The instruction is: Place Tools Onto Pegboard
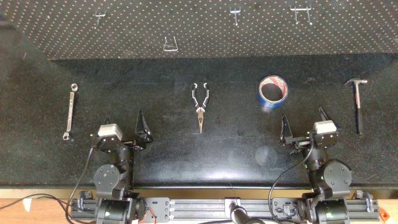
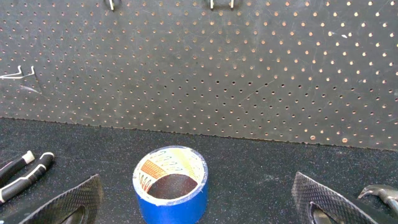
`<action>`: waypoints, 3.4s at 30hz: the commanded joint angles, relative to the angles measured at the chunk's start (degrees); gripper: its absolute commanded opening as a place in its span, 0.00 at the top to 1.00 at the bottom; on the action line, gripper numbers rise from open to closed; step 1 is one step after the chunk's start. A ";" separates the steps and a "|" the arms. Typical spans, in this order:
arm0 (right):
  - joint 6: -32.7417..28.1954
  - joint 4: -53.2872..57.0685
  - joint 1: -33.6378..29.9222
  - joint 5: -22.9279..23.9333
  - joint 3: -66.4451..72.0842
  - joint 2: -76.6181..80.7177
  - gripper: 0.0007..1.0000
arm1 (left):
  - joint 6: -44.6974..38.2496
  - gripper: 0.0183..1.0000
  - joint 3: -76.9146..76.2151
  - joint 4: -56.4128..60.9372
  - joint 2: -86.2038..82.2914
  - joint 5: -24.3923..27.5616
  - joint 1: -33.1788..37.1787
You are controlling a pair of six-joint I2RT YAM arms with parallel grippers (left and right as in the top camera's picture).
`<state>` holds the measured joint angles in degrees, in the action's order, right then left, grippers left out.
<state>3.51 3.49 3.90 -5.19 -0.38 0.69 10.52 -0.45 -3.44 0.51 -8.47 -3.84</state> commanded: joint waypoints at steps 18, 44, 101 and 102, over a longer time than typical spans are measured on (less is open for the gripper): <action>-1.05 0.37 0.37 0.28 0.15 -0.63 0.00 | 0.11 0.00 0.13 -0.28 -0.31 0.15 0.11; -1.05 0.35 0.37 0.28 0.15 -0.63 0.00 | -21.44 0.00 -25.38 -30.88 26.86 2.62 12.22; -1.03 0.37 0.37 0.28 0.15 -0.63 0.00 | -51.19 0.01 -77.53 -40.13 112.48 19.06 46.25; -1.05 0.35 0.37 0.28 0.15 -0.63 0.00 | -50.66 0.01 -77.53 -39.87 112.48 19.04 46.10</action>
<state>3.51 3.51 3.88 -4.99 -0.38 0.47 -41.76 -76.88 -43.88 112.46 10.50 42.63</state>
